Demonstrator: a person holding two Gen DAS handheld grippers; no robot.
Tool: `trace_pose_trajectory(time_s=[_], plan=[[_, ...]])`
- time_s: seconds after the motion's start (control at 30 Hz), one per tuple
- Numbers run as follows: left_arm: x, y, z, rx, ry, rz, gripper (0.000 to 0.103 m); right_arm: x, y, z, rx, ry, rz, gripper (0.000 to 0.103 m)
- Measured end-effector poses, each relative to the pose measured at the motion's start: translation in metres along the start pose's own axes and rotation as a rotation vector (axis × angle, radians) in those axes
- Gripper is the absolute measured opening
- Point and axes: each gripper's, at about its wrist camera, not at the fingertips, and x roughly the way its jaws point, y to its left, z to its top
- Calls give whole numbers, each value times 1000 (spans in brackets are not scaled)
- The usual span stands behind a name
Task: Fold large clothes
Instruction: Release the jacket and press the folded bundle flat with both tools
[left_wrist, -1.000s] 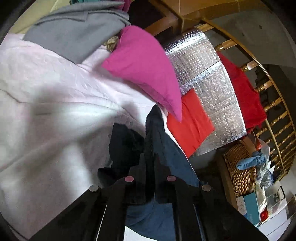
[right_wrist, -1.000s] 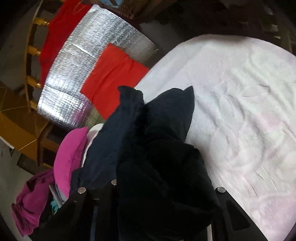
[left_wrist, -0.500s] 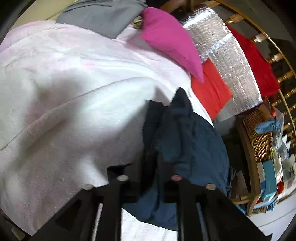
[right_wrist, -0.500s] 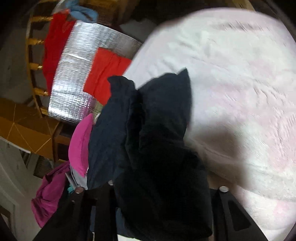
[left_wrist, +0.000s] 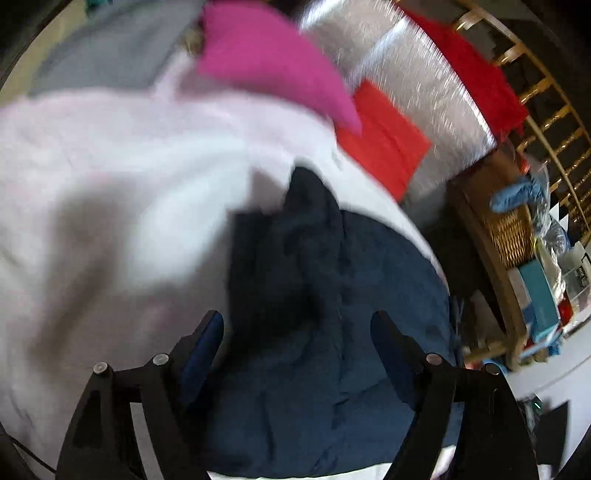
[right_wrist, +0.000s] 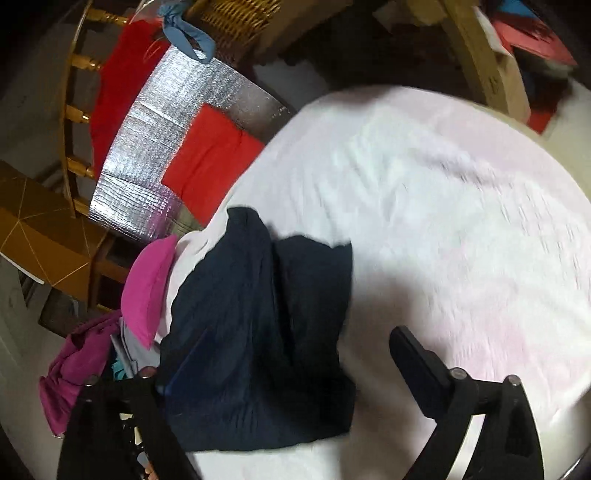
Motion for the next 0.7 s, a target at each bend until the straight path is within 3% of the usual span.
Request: trace_pose_trajectory(time_s=[0.07, 0.2, 0.3, 0.4, 0.43, 0.47, 0.5, 0.57, 0.7], plan=[[17, 5, 0, -40, 81, 8, 84, 26, -2, 13, 2, 56, 9, 98], [35, 12, 4, -94, 138, -6, 85, 89, -8, 26, 11, 209, 21, 98], [42, 16, 5, -110, 150, -18, 85, 124, -1, 22, 0, 313, 48, 99], [45, 20, 6, -144, 144, -41, 84, 140, 21, 13, -60, 334, 56, 99], [48, 20, 7, -158, 136, -44, 81, 144, 28, 9, -77, 336, 51, 94], [49, 20, 8, -168, 123, -38, 71, 149, 38, 5, -105, 338, 25, 82], [49, 19, 9, -168, 106, -31, 66, 152, 47, 2, -139, 325, -1, 77], [47, 18, 12, -166, 67, -24, 58, 160, 60, 2, -141, 315, 16, 56], [30, 15, 21, -153, -27, -13, 47, 167, 96, 7, -188, 232, 78, 50]])
